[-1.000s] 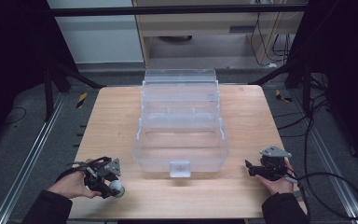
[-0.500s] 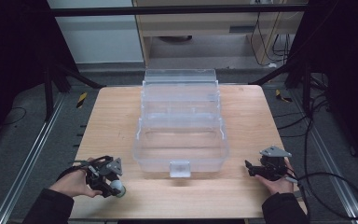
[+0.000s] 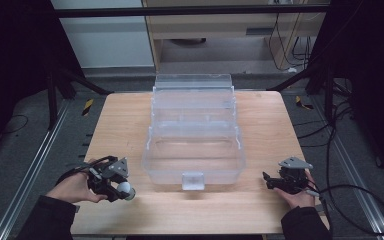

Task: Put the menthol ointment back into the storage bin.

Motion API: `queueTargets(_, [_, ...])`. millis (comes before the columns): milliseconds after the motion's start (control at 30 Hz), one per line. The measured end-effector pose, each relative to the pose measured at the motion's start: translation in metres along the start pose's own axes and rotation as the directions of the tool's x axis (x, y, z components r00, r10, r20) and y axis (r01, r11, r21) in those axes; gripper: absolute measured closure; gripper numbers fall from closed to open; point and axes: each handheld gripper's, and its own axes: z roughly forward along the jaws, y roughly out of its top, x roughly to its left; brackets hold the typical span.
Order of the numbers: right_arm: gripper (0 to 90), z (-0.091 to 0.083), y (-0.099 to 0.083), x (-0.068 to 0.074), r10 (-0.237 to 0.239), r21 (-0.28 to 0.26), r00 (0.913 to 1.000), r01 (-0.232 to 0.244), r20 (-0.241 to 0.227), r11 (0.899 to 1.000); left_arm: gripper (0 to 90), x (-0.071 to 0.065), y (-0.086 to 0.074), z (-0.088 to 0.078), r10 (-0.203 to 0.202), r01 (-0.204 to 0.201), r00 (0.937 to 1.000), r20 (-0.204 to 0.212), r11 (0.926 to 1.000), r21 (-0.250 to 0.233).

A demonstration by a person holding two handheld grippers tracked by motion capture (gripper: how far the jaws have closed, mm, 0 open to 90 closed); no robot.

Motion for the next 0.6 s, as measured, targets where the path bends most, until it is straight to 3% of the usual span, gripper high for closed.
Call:
queueTargets(300, [14.1, 0.000, 0.000, 0.001, -0.005, 0.006, 1.0000, 0.005, 0.007, 1.000, 50.0, 0.017, 0.009, -0.023, -0.027, 0.026, 0.9993, -0.026, 0.9985, -0.048])
queueTargets(600, [13.9, 0.000, 0.000, 0.000, -0.009, 0.007, 0.9999, 0.009, 0.009, 1.000, 50.0, 0.033, 0.026, -0.049, -0.036, 0.034, 0.9986, -0.040, 0.9980, -0.053])
